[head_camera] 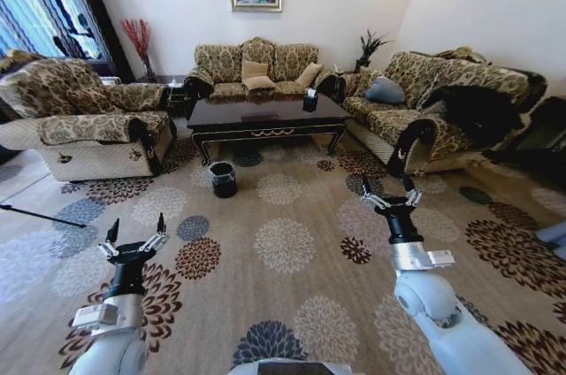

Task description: Move to the front of the table and pick up the trash from the floor, then place it into the trash bin.

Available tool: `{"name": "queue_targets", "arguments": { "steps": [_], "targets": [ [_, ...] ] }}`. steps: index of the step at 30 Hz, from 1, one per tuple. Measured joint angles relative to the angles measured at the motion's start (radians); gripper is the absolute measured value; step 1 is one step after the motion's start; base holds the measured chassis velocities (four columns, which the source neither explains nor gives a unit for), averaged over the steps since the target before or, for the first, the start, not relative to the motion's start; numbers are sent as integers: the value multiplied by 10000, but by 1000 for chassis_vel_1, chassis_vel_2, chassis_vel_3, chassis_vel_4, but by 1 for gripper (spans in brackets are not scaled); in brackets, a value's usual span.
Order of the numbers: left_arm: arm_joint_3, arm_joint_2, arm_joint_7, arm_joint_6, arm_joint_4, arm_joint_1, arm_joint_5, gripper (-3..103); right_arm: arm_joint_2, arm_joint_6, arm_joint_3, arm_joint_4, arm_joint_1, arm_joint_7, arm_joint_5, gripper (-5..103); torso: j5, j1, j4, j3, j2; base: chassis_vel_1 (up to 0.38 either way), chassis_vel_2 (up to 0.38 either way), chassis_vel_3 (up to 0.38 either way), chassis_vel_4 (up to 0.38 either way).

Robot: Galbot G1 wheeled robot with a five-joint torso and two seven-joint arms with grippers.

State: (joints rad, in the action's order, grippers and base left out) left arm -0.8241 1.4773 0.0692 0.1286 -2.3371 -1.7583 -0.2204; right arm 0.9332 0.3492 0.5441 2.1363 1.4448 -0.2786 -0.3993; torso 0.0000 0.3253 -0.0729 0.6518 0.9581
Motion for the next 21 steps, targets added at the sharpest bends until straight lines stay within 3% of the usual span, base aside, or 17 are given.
{"name": "queue_targets", "arguments": {
  "steps": [21],
  "targets": [
    [1, 0, 0, 0, 0, 0, 0, 100, 0, 0, 0, 0, 0, 0, 0, 100, 0, 437, 0, 550, 988, 0, 0, 0, 0]
  ]
}}
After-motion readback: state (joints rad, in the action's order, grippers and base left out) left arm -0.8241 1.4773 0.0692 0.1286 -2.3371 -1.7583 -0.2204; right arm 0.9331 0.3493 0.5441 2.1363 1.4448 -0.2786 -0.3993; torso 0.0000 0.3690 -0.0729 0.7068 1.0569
